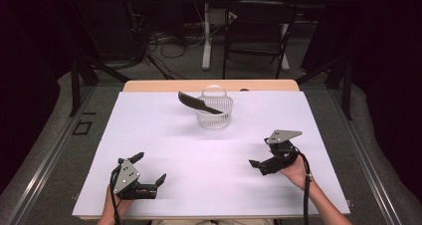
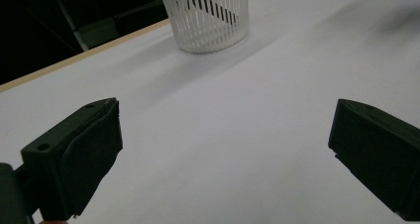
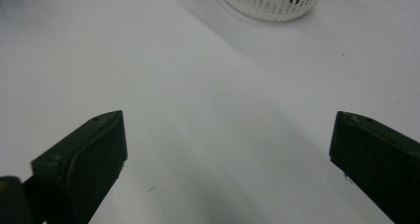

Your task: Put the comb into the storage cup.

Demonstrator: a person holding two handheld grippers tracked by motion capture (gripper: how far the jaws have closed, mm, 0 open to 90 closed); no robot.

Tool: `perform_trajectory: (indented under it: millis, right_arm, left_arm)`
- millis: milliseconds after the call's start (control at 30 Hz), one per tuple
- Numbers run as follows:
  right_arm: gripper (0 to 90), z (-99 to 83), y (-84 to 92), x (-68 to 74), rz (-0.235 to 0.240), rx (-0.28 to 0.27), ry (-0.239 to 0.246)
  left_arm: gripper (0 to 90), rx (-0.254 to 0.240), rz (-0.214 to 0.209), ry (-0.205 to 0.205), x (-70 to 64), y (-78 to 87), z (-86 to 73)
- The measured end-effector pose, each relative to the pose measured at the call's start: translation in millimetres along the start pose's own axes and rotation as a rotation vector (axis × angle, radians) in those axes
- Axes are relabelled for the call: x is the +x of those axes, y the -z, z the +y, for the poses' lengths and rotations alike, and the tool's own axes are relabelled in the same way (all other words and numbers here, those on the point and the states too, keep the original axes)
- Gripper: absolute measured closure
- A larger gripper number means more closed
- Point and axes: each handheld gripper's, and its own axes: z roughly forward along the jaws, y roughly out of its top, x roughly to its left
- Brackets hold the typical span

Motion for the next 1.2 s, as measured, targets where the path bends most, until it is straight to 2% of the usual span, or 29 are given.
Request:
perform_trajectory:
  millis: [500,1200]
  right_arm:
    - [1.1,-20.3,9.8,14.9,-0.037,0.006,0.018]
    - [0.3,-44.1,29.5,26.5,-0.074,-0.047,-0.013]
  left_arm:
    - [0.2,0.003,-0.002,-0.002,-0.3,-0.3,-0.2]
    - [0.2,0.005,0.001,-0.004,-0.4,0.2,-0.2]
